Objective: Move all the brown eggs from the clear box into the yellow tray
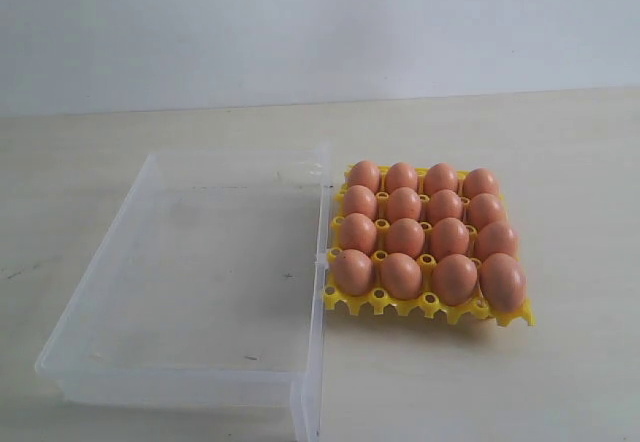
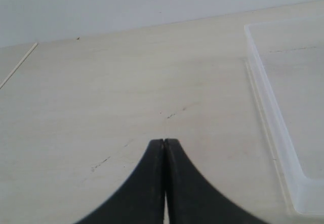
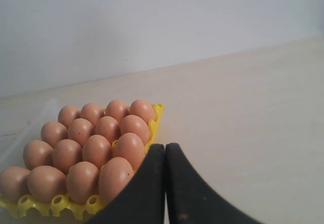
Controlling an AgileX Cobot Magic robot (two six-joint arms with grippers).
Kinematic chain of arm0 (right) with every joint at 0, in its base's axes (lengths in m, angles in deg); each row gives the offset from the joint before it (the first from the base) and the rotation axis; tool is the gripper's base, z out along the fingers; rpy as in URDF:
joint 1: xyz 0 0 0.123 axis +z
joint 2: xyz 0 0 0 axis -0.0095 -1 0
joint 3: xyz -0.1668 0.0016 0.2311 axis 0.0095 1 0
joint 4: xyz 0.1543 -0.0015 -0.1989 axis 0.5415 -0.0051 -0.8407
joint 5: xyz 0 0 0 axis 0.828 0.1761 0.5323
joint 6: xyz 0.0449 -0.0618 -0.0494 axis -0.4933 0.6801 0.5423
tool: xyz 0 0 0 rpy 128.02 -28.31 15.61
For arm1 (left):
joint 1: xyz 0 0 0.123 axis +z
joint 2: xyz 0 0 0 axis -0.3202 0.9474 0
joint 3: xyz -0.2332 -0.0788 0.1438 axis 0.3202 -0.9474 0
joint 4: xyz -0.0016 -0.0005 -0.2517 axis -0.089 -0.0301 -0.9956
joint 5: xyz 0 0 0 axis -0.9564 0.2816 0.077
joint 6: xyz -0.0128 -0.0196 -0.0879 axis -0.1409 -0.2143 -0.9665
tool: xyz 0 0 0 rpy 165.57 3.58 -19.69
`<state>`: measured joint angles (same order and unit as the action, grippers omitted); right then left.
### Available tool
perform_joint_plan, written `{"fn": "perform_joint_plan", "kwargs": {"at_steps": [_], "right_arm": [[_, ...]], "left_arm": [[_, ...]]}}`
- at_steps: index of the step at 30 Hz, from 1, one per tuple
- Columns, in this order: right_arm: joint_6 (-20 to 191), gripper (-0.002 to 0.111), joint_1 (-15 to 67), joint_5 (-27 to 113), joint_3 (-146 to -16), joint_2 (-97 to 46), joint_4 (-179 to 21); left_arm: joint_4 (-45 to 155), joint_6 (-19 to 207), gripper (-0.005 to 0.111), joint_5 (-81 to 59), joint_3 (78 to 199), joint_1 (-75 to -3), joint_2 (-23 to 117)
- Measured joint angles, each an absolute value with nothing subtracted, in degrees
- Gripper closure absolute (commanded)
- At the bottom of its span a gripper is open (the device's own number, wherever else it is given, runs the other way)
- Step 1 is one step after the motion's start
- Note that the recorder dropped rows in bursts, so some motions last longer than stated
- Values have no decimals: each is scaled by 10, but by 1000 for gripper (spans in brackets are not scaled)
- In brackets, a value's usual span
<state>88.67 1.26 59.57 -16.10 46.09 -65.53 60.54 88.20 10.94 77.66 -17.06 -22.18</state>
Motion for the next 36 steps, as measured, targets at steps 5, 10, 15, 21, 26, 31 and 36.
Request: {"fn": "perform_joint_plan", "kwargs": {"at_steps": [5,10,15,21,26,31,36], "right_arm": [[859,108,13,597,-161,461,-673],[850,108,13,597,-161,461,-675],[850,108,13,597,-161,461,-675],[837,108,13,597,-161,461,-676],[809,108,13,597,-161,461,-676],[806,108,13,597,-161,461,-676],[813,108,13,597,-161,461,-676]], "left_arm": [[605,882,107,109,777,-171,-222],[605,882,107,109,777,-171,-222],[605,882,107,109,777,-171,-222],[605,882,107,109,777,-171,-222],[605,882,107,109,777,-171,-222],[605,882,107,109,777,-171,-222],[605,882,107,109,777,-171,-222]]}}
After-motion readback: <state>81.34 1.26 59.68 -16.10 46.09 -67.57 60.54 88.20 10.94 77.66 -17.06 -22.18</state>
